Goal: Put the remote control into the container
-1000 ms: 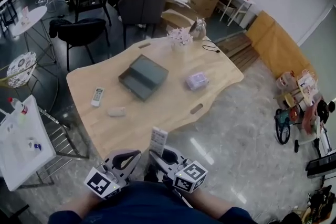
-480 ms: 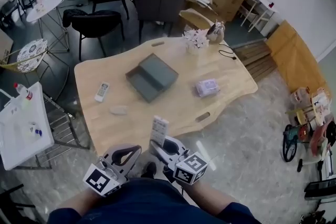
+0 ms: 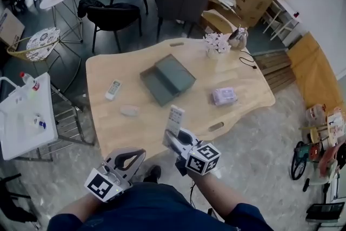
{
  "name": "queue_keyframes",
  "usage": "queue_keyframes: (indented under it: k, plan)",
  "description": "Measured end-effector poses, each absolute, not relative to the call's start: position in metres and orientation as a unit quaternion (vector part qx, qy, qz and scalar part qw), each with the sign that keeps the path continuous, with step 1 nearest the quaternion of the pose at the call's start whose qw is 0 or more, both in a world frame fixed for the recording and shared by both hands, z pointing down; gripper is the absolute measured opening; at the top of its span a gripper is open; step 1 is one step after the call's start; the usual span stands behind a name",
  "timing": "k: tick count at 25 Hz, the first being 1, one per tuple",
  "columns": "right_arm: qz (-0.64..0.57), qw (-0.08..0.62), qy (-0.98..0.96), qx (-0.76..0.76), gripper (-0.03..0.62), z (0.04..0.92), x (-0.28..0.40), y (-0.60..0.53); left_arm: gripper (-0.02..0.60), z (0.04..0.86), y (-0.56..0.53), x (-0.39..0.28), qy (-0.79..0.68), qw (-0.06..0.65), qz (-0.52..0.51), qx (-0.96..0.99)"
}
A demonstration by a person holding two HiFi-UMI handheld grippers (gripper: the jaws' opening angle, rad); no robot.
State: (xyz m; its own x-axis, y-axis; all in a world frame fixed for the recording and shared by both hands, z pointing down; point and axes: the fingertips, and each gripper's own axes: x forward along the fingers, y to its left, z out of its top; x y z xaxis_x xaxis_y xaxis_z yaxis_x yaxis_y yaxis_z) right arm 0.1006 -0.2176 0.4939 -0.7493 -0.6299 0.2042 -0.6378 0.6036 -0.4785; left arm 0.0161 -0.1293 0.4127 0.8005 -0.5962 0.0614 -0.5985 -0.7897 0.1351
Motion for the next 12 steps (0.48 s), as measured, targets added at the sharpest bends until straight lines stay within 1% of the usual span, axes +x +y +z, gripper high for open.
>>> queue_keyframes:
  k: [5,12]
  plan:
    - [0.266,0.038,-0.898,0.347,0.109,0.519,0.094,-0.255,0.031,0.421,-0.145,0.005,-0.33,0.086,0.008,0.94]
    - [0.287,0.068,-0.892,0.343,0.109,0.554,0.087,-0.309,0.031,0.422,-0.162,-0.005,-0.344,0.082,0.007,0.935]
